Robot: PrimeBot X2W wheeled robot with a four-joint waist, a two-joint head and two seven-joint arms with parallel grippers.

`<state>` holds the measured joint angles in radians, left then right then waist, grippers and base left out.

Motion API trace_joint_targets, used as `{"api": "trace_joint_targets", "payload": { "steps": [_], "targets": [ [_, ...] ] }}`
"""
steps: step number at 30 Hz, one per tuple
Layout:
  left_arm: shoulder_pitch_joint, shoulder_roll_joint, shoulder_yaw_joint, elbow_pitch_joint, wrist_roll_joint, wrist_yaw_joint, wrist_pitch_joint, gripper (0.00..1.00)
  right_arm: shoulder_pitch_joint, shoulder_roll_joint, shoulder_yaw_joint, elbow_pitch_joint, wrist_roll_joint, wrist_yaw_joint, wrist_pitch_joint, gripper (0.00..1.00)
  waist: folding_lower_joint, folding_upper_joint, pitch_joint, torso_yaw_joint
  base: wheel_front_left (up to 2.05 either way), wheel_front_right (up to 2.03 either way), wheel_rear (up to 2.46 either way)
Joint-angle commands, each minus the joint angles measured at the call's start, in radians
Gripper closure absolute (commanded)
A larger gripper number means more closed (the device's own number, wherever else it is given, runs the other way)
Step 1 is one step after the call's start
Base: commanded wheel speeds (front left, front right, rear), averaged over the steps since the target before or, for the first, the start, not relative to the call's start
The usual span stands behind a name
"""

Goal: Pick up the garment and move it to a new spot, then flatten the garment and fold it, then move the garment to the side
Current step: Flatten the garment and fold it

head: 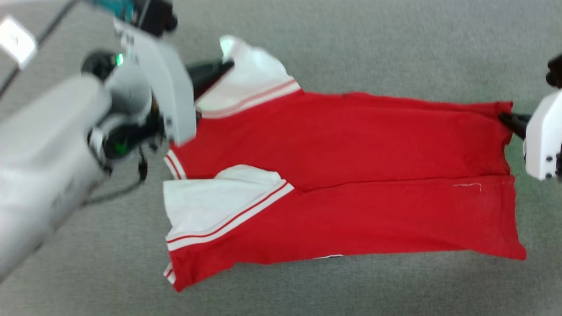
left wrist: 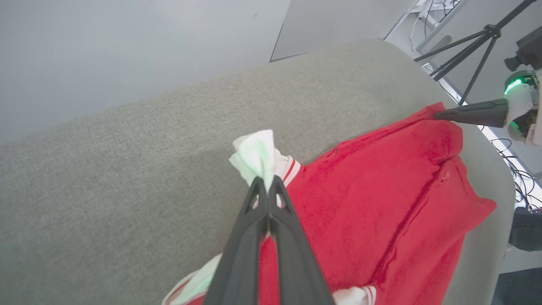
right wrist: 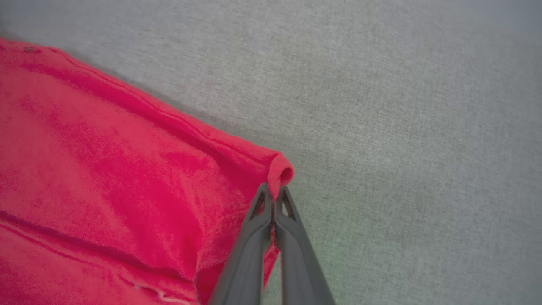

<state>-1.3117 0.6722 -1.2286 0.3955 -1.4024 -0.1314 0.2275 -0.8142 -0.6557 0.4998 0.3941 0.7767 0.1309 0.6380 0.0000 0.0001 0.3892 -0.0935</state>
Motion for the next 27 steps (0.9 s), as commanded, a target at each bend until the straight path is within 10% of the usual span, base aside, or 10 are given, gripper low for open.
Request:
{"api": "trace_joint_targets", "payload": {
  "steps": [1,15,27],
  "targets": [
    [0.028,0.013,-0.006,-0.021,-0.006,0.002,-0.017,1.0,0.026,-0.008,0.001,-0.013,0.009,0.0,-0.008,1.0,0.0,-0.0001,-0.064,0.048,0.0,0.0,0.0],
    [0.361,0.251,-0.04,-0.402,0.021,0.002,-0.292,1.0,0.39,-0.151,-0.163,-0.265,0.055,0.0,-0.009,1.0,0.0,-0.0001,-0.133,0.095,0.0,0.0,0.0],
    [0.539,0.298,-0.047,-0.489,0.036,0.023,-0.373,1.0,0.604,-0.099,-0.351,-0.387,-0.009,0.0,0.066,1.0,0.0,-0.0001,-0.091,0.109,0.0,0.0,0.0]
  ]
}}
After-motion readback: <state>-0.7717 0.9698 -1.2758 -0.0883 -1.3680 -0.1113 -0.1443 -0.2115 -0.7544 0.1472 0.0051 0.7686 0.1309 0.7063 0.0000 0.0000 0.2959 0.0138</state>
